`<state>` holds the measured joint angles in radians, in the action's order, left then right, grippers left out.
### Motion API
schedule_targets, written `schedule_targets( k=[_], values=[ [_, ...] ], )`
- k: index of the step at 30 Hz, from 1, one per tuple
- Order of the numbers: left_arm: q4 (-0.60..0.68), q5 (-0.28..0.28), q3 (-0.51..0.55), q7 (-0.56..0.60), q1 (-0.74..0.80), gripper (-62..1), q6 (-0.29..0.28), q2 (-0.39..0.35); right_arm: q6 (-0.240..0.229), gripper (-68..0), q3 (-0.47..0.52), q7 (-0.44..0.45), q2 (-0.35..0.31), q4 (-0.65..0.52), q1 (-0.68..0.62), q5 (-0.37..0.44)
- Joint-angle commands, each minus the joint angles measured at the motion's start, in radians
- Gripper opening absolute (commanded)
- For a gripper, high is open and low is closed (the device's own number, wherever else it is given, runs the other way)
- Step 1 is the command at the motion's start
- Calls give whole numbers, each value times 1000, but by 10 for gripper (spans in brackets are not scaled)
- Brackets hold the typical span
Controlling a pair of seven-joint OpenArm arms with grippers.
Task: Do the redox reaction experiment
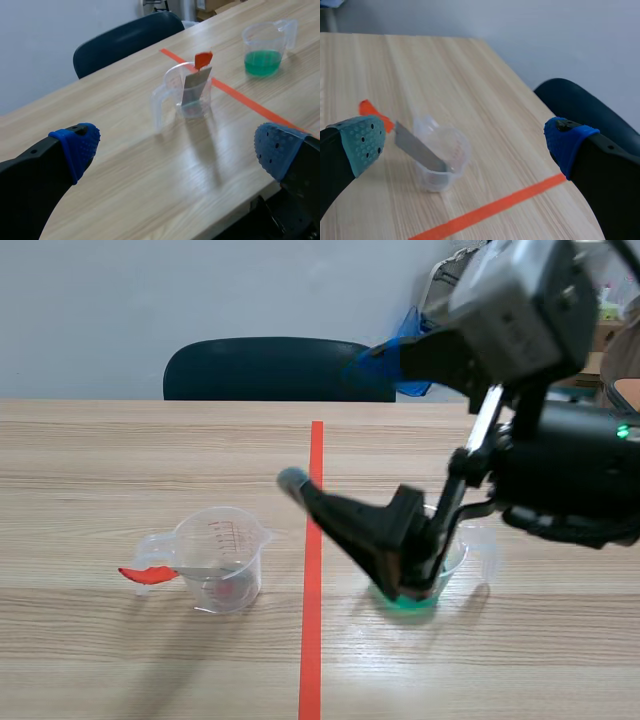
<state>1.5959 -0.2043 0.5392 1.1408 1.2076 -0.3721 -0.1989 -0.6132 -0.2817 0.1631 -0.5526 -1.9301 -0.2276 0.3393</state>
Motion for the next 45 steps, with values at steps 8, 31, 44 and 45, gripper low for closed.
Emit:
schedule_targets(
  k=[8, 31, 44, 45],
  values=[
    [166, -55, 21, -171, -62, 14, -3, 159, 31, 4, 184, 8, -60, -57, -175, 103],
    [178, 24, 201, -606, -301, 14, 124, 232, 72, 4, 475, -58, 16, -201, -451, 140],
    [254, 101, 199, -623, -161, 6, -39, 216, 75, 4, 563, -80, 46, -216, -488, 144],
    [254, 105, 199, -628, -155, 6, -56, 215, 75, 4, 563, -80, 46, -216, -488, 144]
  ],
)
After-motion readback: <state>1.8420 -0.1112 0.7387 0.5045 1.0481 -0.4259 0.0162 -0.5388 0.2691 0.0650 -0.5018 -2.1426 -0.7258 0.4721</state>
